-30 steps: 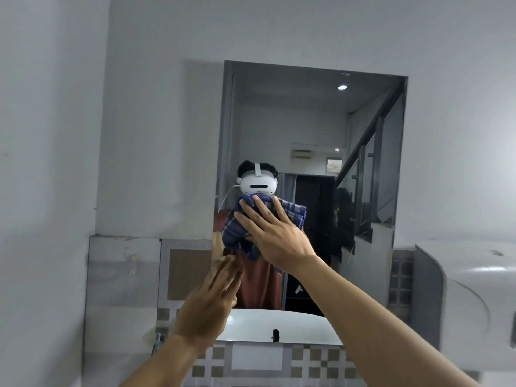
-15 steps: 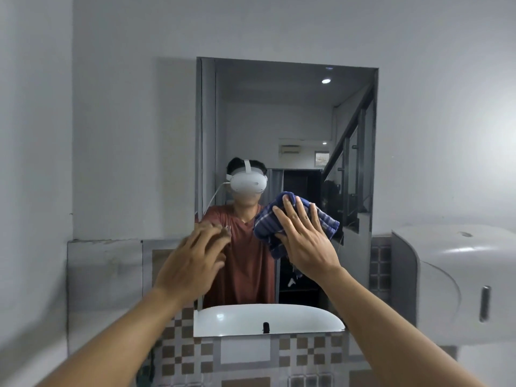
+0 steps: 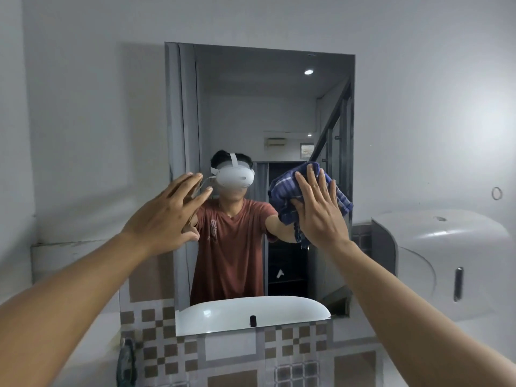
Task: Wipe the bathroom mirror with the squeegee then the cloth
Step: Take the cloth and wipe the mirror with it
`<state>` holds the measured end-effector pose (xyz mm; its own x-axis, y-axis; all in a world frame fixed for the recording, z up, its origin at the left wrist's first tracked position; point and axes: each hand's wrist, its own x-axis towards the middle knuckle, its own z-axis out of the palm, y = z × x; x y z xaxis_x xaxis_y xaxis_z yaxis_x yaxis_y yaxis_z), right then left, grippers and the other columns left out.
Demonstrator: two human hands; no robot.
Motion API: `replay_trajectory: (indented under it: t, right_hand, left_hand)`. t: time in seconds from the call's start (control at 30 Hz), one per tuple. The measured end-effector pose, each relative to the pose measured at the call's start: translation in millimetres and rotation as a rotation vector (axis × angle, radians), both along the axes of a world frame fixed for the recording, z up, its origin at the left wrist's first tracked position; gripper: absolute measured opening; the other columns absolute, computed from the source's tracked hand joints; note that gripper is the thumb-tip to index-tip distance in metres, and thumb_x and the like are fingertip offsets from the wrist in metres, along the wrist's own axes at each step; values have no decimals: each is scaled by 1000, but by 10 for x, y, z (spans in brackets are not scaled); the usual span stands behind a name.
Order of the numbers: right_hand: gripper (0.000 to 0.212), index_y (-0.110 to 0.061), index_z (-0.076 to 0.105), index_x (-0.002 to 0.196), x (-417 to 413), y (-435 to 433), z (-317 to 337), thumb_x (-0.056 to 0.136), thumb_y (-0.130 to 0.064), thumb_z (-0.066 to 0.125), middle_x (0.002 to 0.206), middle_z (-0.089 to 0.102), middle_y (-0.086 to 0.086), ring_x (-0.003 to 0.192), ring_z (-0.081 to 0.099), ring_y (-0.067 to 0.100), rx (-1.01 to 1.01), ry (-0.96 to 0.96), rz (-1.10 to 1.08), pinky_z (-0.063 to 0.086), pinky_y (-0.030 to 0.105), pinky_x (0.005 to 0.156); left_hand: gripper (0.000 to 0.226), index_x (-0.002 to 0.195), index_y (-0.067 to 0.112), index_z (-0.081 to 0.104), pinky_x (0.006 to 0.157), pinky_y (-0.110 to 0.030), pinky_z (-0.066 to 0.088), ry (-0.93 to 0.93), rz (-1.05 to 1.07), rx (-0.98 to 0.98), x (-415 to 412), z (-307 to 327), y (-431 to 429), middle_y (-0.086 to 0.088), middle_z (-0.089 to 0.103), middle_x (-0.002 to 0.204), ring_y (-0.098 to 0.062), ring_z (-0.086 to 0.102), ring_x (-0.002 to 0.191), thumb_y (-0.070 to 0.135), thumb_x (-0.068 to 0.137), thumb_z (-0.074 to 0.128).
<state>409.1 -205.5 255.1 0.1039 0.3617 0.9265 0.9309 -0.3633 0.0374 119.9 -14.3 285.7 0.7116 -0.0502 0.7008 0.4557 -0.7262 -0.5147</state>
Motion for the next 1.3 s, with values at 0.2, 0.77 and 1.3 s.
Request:
replay_trajectory:
  t: [0.2, 0.77, 1.3]
  right_hand:
    - [56, -18, 21, 159, 188, -100, -34, 105, -29, 31, 167, 8, 8, 155, -2, 27, 120, 52, -16, 2, 53, 125]
    - [59, -18, 11, 161, -89, 28, -717, 106, -35, 25, 169, -2, 10, 155, -9, 28, 236, 348, -62, -4, 53, 124]
    - [58, -10, 33, 155, -969, 837, -526, 102, -34, 36, 164, 24, 17, 153, 14, 39, 31, -42, 5, 11, 66, 120]
  left_hand:
    - [112, 149, 11, 43, 109, -41, 29, 4, -2, 7, -7, 20, -18, -21, 38, 152, -36, 30, 145, 56, 57, 89]
    - [87, 151, 13, 38, 107, -57, 43, -71, -11, 55, -43, 510, 77, -22, 30, 153, -39, 29, 142, 40, 79, 78]
    - [74, 151, 16, 36, 95, -56, 53, -84, -8, 5, -19, 491, 133, -19, 28, 155, -36, 24, 145, 34, 87, 67]
